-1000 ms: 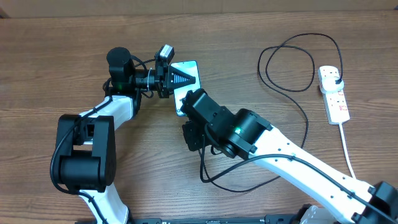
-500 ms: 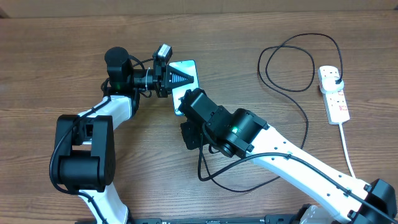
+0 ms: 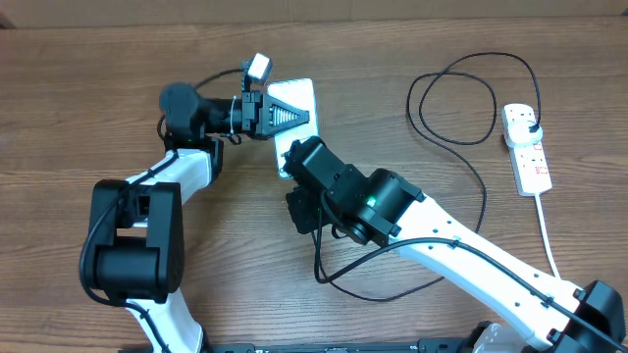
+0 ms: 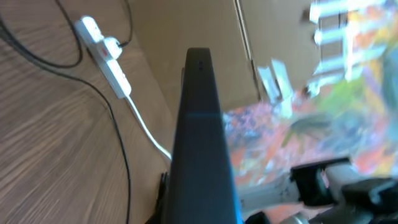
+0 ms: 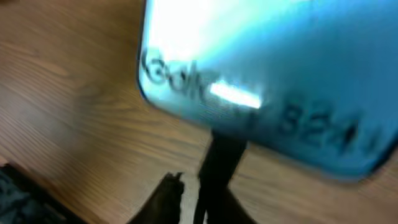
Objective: Plug charger to phone and switch on socket
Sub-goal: 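Release the plug and lower the phone onto the table with the left gripper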
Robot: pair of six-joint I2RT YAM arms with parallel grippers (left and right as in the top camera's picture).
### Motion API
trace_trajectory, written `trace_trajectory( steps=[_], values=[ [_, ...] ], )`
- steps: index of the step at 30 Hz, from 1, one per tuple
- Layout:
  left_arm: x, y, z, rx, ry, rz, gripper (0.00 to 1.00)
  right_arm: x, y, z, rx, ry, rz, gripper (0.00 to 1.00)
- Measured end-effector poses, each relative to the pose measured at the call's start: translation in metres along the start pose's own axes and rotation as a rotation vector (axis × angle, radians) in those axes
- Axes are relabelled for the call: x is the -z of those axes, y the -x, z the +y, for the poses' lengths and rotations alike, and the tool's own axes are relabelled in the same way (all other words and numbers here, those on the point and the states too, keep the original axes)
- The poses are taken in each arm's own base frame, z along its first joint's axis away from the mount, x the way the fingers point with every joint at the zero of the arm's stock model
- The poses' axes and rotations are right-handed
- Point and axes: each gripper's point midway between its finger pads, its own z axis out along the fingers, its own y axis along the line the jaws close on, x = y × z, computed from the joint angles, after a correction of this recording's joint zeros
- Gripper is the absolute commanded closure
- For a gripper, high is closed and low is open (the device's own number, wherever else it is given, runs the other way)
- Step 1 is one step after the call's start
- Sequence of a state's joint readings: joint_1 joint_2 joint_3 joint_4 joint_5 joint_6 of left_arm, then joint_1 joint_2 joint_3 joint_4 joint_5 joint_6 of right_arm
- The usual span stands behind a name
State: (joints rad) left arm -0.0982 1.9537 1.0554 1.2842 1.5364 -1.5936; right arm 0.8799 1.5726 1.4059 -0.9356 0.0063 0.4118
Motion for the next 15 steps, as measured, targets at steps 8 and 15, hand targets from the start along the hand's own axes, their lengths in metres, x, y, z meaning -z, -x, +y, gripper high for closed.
trace_trajectory(
  steps=[8, 15],
  values=[
    [-0.02, -0.01, -0.009, -0.004, -0.021, 0.051, 0.96, 0.057, 0.031, 0.018, -0.024, 0.054, -0.064, 0.0],
    [-0.057, -0.021, -0.003, 0.063, -0.044, 0.084, 0.96, 0.11, 0.031, 0.008, -0.233, 0.086, -0.123, 0.0]
  ],
)
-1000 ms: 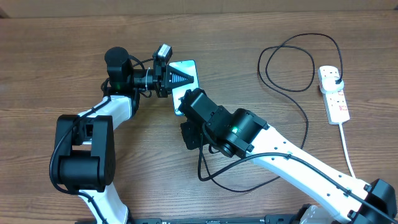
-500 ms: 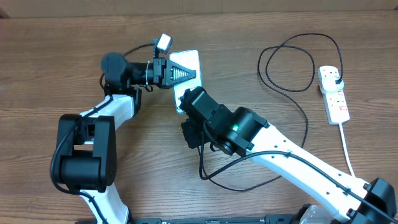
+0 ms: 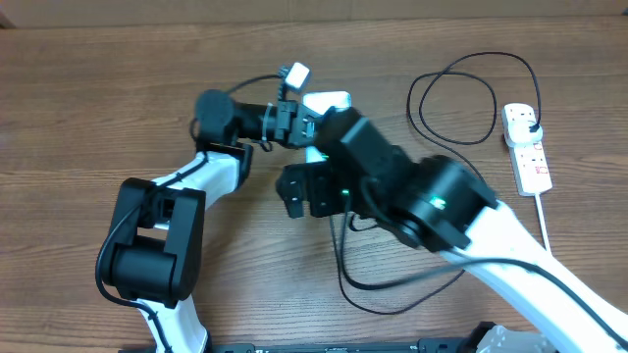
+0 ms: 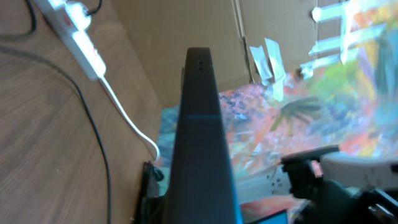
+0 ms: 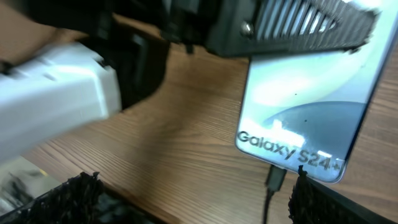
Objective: Plug charger to phone and switch on socket
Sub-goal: 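Release the plug and lower the phone onto the table with the left gripper, then set the phone flat on the table and open the left gripper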
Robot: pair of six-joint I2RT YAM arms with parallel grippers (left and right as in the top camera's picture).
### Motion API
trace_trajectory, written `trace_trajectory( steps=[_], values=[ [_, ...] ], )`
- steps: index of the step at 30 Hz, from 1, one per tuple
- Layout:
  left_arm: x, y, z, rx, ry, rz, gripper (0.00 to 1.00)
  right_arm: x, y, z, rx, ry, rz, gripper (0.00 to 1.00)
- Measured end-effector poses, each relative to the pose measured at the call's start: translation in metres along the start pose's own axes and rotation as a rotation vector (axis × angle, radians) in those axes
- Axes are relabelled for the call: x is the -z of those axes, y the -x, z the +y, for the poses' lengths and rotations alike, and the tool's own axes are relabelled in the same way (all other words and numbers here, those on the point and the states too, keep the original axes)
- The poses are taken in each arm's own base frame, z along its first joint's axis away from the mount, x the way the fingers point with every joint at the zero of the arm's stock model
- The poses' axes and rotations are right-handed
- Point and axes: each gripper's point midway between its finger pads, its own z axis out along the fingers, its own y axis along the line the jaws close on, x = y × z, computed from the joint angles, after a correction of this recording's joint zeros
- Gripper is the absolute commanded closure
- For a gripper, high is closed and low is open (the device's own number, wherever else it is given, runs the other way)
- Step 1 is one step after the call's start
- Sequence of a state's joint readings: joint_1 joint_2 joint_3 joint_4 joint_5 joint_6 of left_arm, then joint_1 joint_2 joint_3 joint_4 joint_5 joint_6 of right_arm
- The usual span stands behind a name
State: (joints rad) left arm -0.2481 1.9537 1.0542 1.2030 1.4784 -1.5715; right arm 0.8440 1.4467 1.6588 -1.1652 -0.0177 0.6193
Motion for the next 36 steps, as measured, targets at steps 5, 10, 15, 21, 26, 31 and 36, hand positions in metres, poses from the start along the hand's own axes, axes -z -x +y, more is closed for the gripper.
trace_trajectory(
  steps=[5, 10, 15, 21, 26, 31, 36],
  values=[
    [-0.021, -0.002, 0.032, 0.163, 0.042, -0.026, 0.96, 0.044, 0.001, -0.006, -0.054, 0.02, -0.085, 0.0],
    [-0.042, 0.005, 0.057, 0.203, 0.139, -0.088, 0.96, 0.082, 0.001, -0.023, -0.091, -0.01, -0.178, 0.0],
    [-0.073, 0.013, 0.064, 0.179, 0.261, -0.095, 0.96, 0.102, 0.004, -0.04, -0.115, -0.061, -0.254, 0.0],
    [-0.102, -0.004, 0.069, 0.126, 0.502, 0.0, 0.93, 0.104, 0.008, -0.05, -0.125, -0.113, -0.285, 0.0],
    [-0.071, -0.031, 0.093, 0.141, 0.707, 0.09, 0.93, 0.104, 0.005, -0.055, -0.124, -0.137, -0.275, 0.0],
    [-0.023, -0.044, 0.117, 0.173, 0.834, 0.136, 0.94, 0.104, 0.005, -0.055, -0.124, -0.139, -0.275, 0.0],
    [0.003, -0.034, 0.138, 0.205, 0.791, 0.116, 0.95, 0.095, 0.004, -0.055, -0.121, -0.157, -0.254, 0.0]
  ],
)
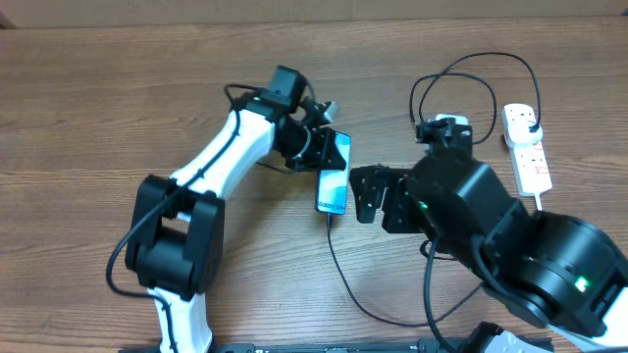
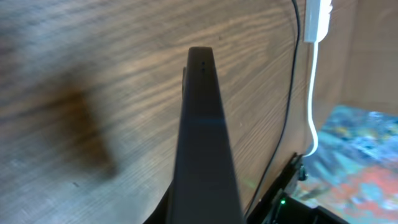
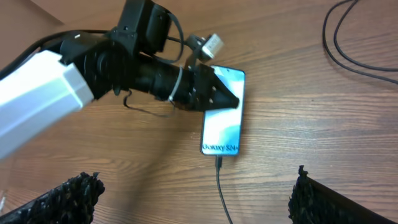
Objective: Plug charger to phone and switch on socket
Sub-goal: 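Set the phone flat on the table and open the left gripper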
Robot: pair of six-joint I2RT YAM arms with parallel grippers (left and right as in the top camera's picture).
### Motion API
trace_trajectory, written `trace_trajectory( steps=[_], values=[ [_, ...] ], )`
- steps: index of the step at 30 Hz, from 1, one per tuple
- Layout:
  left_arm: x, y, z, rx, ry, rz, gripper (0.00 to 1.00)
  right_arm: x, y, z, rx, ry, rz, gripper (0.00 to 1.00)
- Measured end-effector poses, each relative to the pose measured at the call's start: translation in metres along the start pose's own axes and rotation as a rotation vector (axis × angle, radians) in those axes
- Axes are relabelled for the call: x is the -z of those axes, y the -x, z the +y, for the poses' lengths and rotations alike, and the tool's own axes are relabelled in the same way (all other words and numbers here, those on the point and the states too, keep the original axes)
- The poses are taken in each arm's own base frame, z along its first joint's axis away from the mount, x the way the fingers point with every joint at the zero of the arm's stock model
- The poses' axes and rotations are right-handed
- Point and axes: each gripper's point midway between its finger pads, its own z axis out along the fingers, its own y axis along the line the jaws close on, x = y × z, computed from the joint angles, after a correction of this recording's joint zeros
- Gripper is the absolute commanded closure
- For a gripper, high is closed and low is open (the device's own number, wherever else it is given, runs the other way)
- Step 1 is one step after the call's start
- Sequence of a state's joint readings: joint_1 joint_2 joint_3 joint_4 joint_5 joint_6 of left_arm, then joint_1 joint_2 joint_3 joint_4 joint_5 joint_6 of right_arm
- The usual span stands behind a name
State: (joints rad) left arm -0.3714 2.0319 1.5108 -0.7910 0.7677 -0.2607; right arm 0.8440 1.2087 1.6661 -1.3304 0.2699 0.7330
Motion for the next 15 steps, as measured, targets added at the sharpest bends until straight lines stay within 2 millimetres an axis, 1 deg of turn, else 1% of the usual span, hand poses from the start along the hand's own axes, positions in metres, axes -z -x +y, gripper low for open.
trace_trajectory(
  steps=[3, 5, 8, 13, 15],
  values=[
    [-0.006, 0.006, 0.016, 0.039, -0.075, 0.015, 0.95, -0.009, -0.003, 0.0, 0.008, -0.022, 0.023, 0.0],
    [-0.015, 0.004, 0.028, 0.068, -0.104, 0.041, 0.95, -0.015, -0.005, 0.001, 0.011, -0.033, 0.035, 0.0],
    [-0.032, -0.003, 0.043, 0.097, -0.125, 0.09, 0.95, -0.022, -0.007, 0.002, 0.0, -0.047, 0.051, 0.0],
    [-0.058, -0.013, 0.057, 0.101, -0.132, 0.144, 0.94, -0.025, -0.008, 0.001, -0.014, -0.058, 0.059, 0.0],
    [-0.059, -0.014, 0.058, 0.101, -0.133, 0.146, 0.93, -0.024, -0.01, -0.001, -0.014, -0.068, 0.068, 0.0]
  ],
)
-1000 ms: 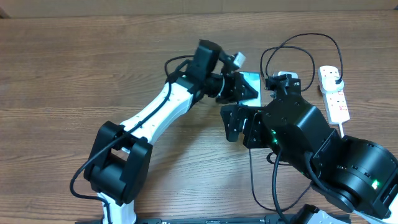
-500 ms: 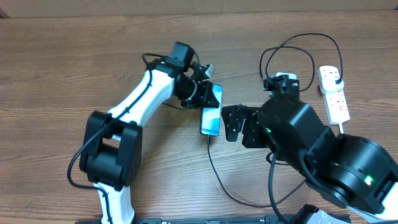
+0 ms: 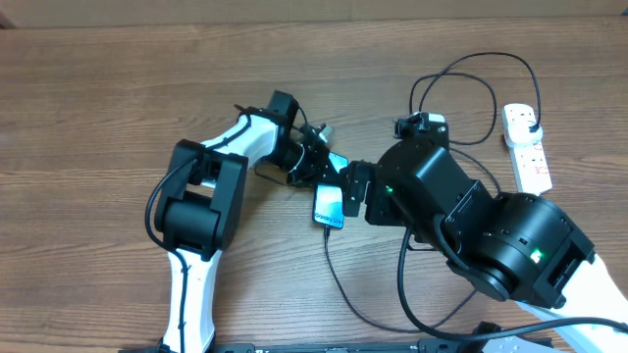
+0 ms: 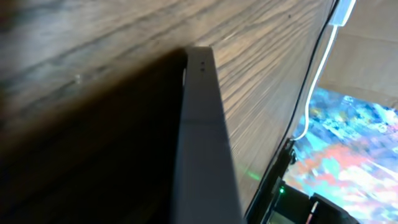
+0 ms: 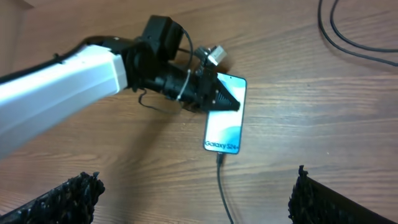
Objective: Plug charger to phone and switch on socket
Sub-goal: 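Set the phone flat on the table and open the left gripper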
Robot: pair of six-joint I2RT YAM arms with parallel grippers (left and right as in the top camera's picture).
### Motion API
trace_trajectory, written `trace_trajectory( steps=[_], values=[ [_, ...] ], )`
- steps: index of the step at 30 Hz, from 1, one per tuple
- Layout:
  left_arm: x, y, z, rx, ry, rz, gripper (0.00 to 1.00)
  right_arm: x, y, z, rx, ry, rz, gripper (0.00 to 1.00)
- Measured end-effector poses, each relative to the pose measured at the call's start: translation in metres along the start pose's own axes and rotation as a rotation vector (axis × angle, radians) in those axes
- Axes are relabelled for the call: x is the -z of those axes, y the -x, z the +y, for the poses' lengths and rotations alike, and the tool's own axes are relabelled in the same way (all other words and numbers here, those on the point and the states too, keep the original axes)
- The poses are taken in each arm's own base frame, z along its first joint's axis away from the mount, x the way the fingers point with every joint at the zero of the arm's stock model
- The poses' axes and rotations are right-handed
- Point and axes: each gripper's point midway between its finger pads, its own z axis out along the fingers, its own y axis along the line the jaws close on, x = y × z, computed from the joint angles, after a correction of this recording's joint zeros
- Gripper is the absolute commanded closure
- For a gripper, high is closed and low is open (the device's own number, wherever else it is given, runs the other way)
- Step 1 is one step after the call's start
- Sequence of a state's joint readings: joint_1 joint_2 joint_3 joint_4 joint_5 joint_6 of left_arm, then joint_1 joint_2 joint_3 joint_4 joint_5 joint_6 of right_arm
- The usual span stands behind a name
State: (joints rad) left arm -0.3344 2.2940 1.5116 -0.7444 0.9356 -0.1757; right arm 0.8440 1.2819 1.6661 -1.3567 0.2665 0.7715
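Observation:
The phone [image 3: 330, 204] has a lit screen reading Galaxy S24 and is low on the wooden table [image 3: 118, 118]; whether it rests flat cannot be told. My left gripper [image 3: 324, 169] is shut on its top end. In the right wrist view the phone [image 5: 224, 115] shows from above, with the left gripper [image 5: 217, 96] on it. The black charger cable [image 5: 221, 168] is plugged into its bottom edge. My right gripper [image 5: 199, 196] hangs high above, wide open and empty. The left wrist view shows only the phone's dark edge [image 4: 202, 124]. The white socket strip [image 3: 524, 147] lies at the far right.
The black cable [image 3: 461, 93] loops across the table between the phone and the strip. A white lead [image 3: 546, 235] runs from the strip to the table's front right. The bulky right arm [image 3: 471, 226] fills the middle right of the overhead view.
The left gripper has brought the phone lower and a little nearer, now casting a dark shadow on the wood. The right arm has shifted left towards the phone, still open.
At first the left gripper held the phone up, and the right gripper was close under its bottom edge at the plug. Then the right gripper was back and open, with the plug in the phone. Later the phone was over the table, and now it is down at it.

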Motion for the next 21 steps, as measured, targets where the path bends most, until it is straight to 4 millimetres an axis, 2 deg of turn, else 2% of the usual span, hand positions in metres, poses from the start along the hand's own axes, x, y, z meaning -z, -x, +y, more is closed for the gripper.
trace_trajectory(
  steps=[5, 12, 16, 21],
  values=[
    [0.0, 0.002, 0.001, -0.008, 0.009, -0.008, 0.88, 0.0, -0.003, -0.01, 0.005, -0.045, 0.009, 0.0],
    [0.002, 0.013, 0.005, -0.041, 0.049, -0.042, 0.81, 0.001, 0.002, -0.015, 0.001, -0.077, -0.026, 0.0],
    [0.007, 0.021, 0.006, -0.05, 0.093, -0.072, 0.69, 0.001, 0.005, -0.018, 0.0, -0.09, -0.043, 0.0],
    [0.015, 0.028, 0.006, -0.05, 0.143, -0.107, 0.61, 0.002, 0.014, -0.019, -0.007, -0.106, -0.089, 0.0]
  ],
)
